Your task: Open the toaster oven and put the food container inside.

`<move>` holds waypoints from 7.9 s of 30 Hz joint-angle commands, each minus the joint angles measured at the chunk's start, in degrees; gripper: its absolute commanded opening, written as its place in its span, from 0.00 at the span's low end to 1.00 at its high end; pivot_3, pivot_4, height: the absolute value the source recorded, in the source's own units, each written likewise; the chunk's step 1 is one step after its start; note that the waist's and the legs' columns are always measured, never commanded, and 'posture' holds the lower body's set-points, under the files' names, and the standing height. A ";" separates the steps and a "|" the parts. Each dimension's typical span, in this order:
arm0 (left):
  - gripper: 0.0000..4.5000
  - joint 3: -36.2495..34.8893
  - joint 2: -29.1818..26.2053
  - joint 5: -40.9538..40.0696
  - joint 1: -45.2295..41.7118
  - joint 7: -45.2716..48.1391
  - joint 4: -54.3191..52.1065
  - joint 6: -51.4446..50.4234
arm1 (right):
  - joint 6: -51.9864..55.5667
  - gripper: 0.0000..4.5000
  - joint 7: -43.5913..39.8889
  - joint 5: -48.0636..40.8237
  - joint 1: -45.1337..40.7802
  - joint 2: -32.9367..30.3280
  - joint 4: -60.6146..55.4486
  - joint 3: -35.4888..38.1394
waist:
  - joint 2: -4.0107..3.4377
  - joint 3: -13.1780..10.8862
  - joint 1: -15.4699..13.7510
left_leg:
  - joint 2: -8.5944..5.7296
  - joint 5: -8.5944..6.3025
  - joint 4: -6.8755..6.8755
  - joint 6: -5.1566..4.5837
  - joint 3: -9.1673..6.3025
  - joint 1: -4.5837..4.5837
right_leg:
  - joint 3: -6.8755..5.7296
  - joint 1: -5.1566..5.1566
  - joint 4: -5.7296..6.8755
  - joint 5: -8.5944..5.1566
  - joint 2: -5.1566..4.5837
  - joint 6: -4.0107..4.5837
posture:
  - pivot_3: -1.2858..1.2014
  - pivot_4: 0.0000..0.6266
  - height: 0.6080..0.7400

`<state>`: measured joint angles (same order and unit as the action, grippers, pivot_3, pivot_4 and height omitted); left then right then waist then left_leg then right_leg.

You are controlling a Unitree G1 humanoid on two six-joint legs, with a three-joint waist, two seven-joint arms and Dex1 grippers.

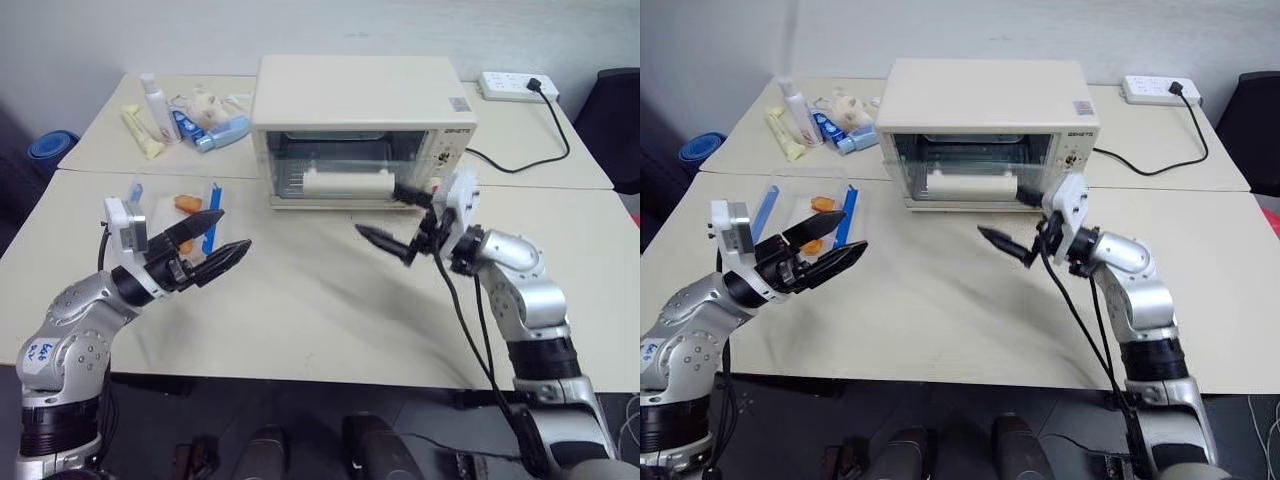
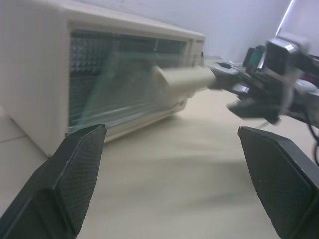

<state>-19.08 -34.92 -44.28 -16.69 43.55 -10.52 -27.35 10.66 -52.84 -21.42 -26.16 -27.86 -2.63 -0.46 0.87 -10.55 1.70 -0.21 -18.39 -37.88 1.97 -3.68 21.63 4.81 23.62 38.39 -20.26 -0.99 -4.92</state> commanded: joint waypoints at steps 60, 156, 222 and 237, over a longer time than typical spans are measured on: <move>1.00 -30.91 11.30 -0.54 35.61 -20.76 -16.46 -4.70 | -22.88 1.00 -16.56 -8.72 13.11 -1.73 -0.67 5.75 | 0.15 -0.07 -1.61 | -0.02 -0.11 -0.09 -0.20 -0.24 -0.69 | -0.17 -1.15 -0.60 0.11 -0.10 -0.10 | 0.52 0.24 1.00; 0.66 -6.59 17.42 1.25 -45.94 -55.40 22.78 -56.91 | -17.91 1.00 6.78 -5.15 38.14 -3.59 -22.51 12.98 | 0.19 -0.10 -1.45 | -0.16 0.27 -0.14 0.37 -0.38 -0.37 | -0.54 -0.82 -0.34 0.13 -0.14 -0.17 | 0.52 0.24 1.00; 0.00 18.73 14.11 25.06 -15.79 -4.32 16.42 3.97 | 2.41 0.00 8.23 5.92 5.01 -12.40 1.11 7.77 | 0.18 -0.11 -1.44 | -0.50 0.29 -0.31 -0.23 -0.24 0.22 | -0.51 -0.06 0.08 0.18 -0.52 -0.25 | 0.52 0.24 1.00; 0.00 18.34 14.56 24.97 -16.10 -3.09 15.84 3.84 | -13.18 0.00 11.43 15.51 -16.02 -1.77 27.82 0.30 | 0.18 -0.11 -0.94 | -0.48 0.45 -0.27 0.03 -0.20 0.27 | -0.54 0.07 0.15 0.18 -0.51 -0.24 | 0.52 0.24 1.00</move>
<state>-0.06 -20.27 -18.25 -32.68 40.04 7.49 -23.86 -0.17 -41.81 -6.33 -40.43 -30.18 24.52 0.11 1.05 -10.66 0.76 -0.69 -17.94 -38.15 1.99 -3.88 21.91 4.26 23.70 38.54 -20.08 -1.50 -5.16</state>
